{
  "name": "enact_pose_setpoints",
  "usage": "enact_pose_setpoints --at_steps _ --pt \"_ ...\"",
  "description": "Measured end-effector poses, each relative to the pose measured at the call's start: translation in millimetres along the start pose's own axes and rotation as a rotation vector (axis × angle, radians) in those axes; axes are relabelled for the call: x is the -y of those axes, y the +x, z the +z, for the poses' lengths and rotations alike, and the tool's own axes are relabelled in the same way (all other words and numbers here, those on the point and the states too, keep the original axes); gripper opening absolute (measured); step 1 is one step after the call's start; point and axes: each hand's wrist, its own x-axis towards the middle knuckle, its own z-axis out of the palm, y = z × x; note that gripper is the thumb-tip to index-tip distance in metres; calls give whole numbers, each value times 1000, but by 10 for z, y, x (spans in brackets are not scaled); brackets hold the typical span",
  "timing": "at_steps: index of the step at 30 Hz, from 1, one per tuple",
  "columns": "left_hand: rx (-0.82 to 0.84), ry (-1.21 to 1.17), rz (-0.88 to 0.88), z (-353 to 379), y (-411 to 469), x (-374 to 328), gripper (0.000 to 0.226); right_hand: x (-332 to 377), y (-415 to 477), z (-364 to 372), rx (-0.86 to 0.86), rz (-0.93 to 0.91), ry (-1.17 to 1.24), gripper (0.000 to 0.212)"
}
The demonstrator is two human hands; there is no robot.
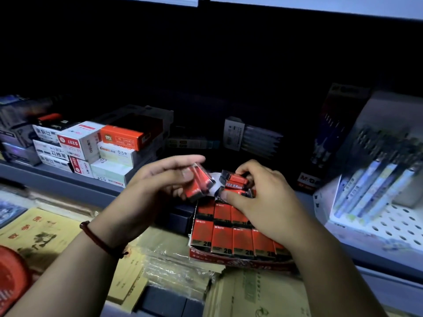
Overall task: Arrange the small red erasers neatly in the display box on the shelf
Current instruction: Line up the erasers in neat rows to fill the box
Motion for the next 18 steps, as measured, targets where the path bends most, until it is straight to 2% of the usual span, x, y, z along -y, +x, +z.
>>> enact_pose_setpoints --at_steps 2,6,18 --pt "-49 -144 4 -6 40 5 47 7 2 6 22 4 -34 34" --pt "-101 -330 -13 -17 77 18 47 20 -4 4 46 -12 -87 29" --pt "-139 -371 -33 9 84 42 47 -39 97 14 91 76 -13 33"
